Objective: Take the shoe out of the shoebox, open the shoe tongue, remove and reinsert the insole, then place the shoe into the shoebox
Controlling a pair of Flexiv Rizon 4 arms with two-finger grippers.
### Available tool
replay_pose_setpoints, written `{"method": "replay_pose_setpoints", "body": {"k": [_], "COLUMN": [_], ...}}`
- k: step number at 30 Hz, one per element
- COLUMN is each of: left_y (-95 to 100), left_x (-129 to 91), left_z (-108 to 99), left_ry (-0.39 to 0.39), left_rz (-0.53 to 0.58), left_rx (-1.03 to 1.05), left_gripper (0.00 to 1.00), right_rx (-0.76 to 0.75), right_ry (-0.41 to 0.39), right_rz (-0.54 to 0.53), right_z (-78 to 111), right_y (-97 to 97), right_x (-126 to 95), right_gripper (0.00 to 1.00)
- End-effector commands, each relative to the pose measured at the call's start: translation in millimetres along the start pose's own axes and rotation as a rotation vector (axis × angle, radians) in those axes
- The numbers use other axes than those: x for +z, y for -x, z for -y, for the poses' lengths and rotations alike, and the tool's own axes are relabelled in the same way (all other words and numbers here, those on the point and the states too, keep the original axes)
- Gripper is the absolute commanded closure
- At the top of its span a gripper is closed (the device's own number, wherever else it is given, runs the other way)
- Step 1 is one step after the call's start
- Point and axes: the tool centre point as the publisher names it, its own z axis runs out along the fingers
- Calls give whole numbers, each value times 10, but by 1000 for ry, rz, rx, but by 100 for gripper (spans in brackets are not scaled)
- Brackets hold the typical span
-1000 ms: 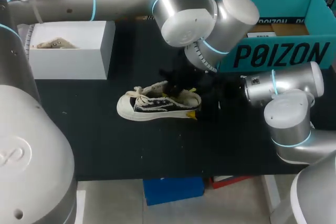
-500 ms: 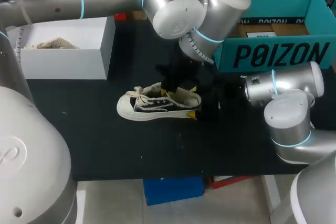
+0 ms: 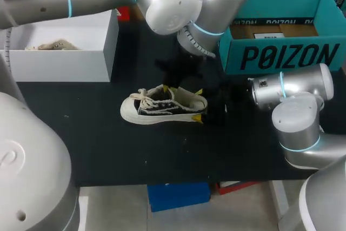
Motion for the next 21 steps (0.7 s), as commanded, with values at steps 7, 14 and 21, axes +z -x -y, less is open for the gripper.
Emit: {"method": "replay_pose_setpoints", "body": {"k": [7, 14, 21], "left_y": [268, 435, 565], "left_x": [22, 35, 20], "left_z": [-10, -9, -20], "left_ry": [-14, -24, -40], "left_rz": [-66, -85, -99], "left_rx": [-36, -68, -82], "left_gripper": [100, 100, 100], "right_rx": [1, 1, 1], "right_ry": [-2, -2, -2], "right_rz": [0, 0, 0], "right_z": [-9, -9, -9], "right_y": [2, 2, 2], "right_x": [8, 8, 8], "right_gripper": [100, 100, 100]}}
